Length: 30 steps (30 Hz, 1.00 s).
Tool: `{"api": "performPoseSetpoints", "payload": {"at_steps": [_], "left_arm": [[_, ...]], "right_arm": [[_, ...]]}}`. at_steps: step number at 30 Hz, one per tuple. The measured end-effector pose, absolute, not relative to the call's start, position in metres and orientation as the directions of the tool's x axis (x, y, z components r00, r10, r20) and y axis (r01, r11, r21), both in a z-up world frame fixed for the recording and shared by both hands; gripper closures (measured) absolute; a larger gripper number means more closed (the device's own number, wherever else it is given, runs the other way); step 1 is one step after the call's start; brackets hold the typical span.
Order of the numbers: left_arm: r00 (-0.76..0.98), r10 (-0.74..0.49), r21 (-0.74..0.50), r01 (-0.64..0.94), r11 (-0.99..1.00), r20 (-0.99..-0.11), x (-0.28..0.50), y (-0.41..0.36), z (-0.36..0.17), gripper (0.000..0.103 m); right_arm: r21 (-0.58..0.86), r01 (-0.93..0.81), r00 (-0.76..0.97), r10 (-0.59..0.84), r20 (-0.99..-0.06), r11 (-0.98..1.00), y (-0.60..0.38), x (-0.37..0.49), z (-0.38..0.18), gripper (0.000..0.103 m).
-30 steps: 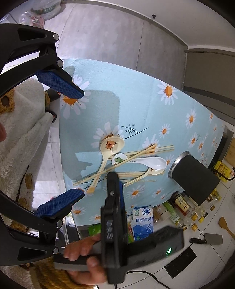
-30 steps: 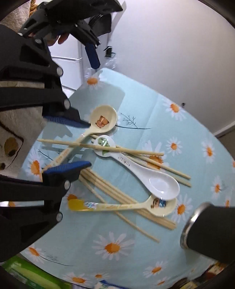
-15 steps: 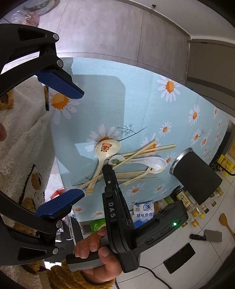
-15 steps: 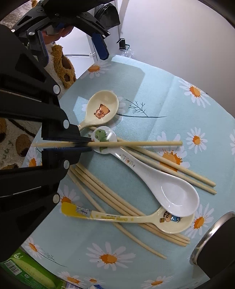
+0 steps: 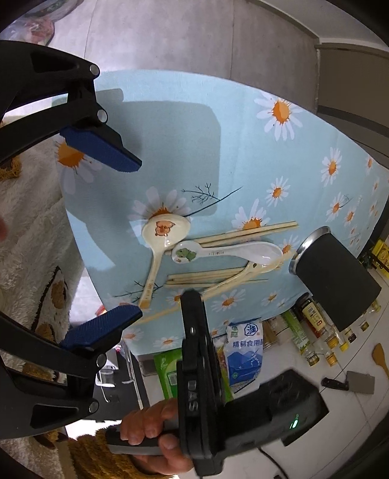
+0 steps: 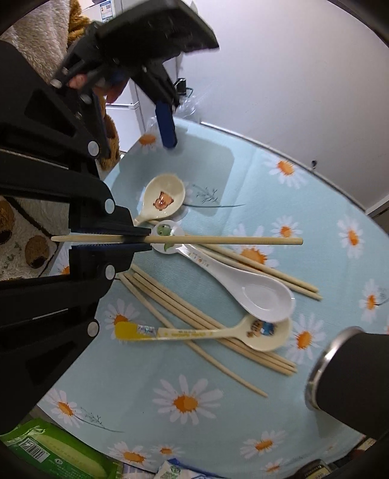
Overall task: Organize utensils
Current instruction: 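Grasp the cream bear-picture spoon with the left tool while the right tool holds the chopstick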
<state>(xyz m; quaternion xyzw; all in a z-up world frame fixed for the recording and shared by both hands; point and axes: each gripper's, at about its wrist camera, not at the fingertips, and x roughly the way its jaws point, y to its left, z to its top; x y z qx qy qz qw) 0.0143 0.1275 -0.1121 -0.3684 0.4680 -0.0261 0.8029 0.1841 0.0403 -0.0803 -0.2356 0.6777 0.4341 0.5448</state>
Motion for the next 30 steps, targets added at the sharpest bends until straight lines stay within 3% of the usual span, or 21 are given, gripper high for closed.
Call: {"api": "performPoseSetpoints", "payload": {"at_steps": [5,9,14,27,30], "left_arm": [[0.585,-0.445,-0.699,-0.325,0.637,-0.678,0.02,0.132,-0.126,0.033],[0.61,-0.444,-0.732,-0.374,0.57,-0.657,0.021,0.134,-0.137,0.052],[0.652,-0.383,-0.739,-0.442,0.509,-0.654,0.019,0.131,-0.142,0.06],[0.578,-0.156,-0.567,-0.649,0.507,-0.801,0.036,0.113,-0.138,0.095],[0.555,-0.119,-0.528,-0.671,0.521,-0.823,0.039,0.109,-0.135,0.097]], "right_arm": [[0.361,-0.792,-0.296,0.208,-0.932,0.493,0.025,0.191,-0.064,0.097],[0.396,-0.791,-0.313,0.248,-0.917,0.466,0.01,0.203,-0.052,0.097],[0.443,-0.786,-0.344,0.291,-0.893,0.431,-0.006,0.216,-0.046,0.097],[0.546,-0.765,-0.398,0.415,-0.818,0.342,-0.057,0.248,-0.035,0.097],[0.576,-0.746,-0.415,0.443,-0.795,0.334,-0.068,0.255,-0.038,0.097]]}}
